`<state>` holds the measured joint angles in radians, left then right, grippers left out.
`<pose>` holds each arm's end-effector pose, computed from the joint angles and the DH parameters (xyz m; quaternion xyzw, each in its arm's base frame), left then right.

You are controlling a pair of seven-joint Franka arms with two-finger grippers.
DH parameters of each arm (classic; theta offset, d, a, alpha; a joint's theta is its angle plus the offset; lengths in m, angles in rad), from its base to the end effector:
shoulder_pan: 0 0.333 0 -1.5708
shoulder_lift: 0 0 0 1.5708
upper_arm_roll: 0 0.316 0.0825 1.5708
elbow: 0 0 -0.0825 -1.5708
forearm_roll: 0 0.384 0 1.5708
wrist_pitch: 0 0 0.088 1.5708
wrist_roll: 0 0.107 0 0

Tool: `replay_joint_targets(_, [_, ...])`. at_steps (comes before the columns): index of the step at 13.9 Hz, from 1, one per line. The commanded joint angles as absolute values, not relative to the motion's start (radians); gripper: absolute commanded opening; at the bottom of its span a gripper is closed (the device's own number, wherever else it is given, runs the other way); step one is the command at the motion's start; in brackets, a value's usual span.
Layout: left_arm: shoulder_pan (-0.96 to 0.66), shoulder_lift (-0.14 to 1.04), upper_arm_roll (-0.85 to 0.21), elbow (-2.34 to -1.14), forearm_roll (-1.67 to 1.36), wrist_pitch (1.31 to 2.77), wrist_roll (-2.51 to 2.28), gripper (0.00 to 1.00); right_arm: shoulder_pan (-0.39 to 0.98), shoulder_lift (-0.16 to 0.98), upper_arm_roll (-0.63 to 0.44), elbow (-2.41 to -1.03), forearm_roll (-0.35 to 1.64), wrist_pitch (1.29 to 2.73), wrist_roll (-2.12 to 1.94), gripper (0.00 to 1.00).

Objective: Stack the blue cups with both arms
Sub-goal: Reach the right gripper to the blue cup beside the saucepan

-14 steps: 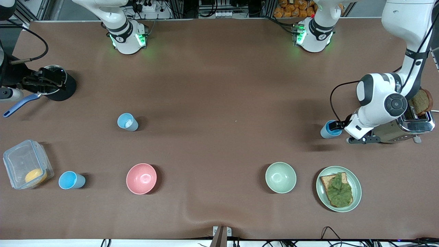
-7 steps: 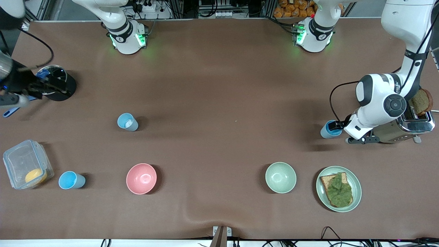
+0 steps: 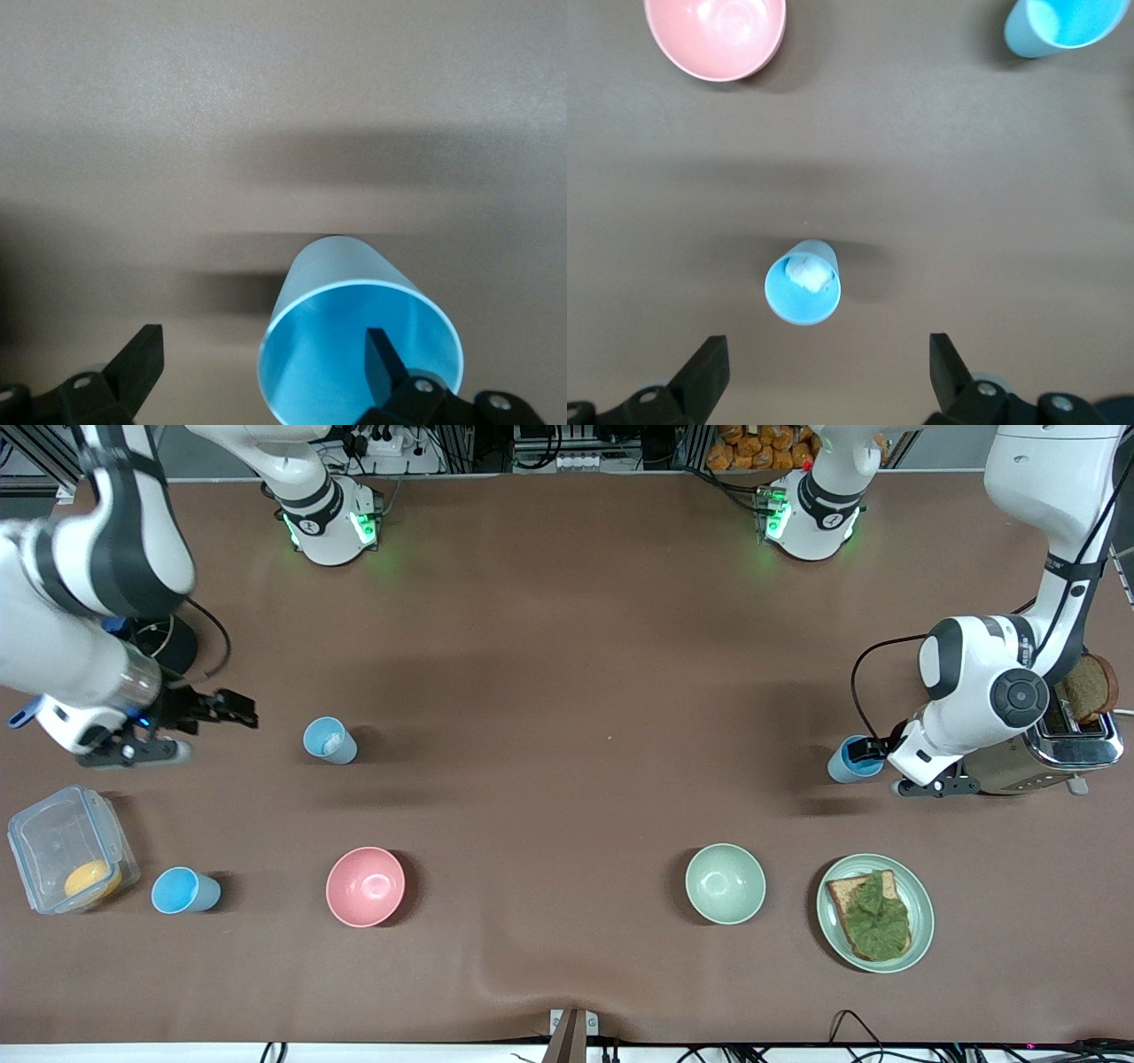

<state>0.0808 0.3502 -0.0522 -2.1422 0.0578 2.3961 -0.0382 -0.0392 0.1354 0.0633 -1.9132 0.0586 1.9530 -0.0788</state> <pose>0.5609 0.0165 0.2308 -0.9987 -0.0124 0.0477 0.0098 0.5805 0.0168 0.4170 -0.9976 -0.0391 0.0468 0.0322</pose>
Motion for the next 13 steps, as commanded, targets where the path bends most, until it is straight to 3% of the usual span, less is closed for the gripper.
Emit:
replay_joint_targets(1, [0.092,0.367,-0.06,-2.134,0.077,2.407,-0.028,1.0,-0.014,0.227,0.061,-1.908,0.037,2.044,-0.086,1.0])
replay_joint_targets(6, [0.092,0.371,-0.06,-2.134,0.077,2.408,-0.028,0.96,-0.017,0.331,0.061,-2.026,0.0,2.337,-0.089,1.0])
replay_joint_targets(9, [0.089,0.376,-0.06,-2.131,0.077,2.408,-0.028,0.81,-0.024,0.327,0.061,-2.052,-0.009,2.336,-0.138,1.0])
replay_joint_targets(11, [0.086,0.376,-0.061,-2.131,0.077,2.408,-0.028,0.49,-0.037,0.313,0.063,-2.069,-0.009,2.306,-0.153,1.0])
replay_joint_targets(13, [0.087,0.376,-0.061,-2.131,0.077,2.408,-0.022,0.0,-0.035,0.292,0.063,-2.078,-0.008,2.278,-0.156,1.0])
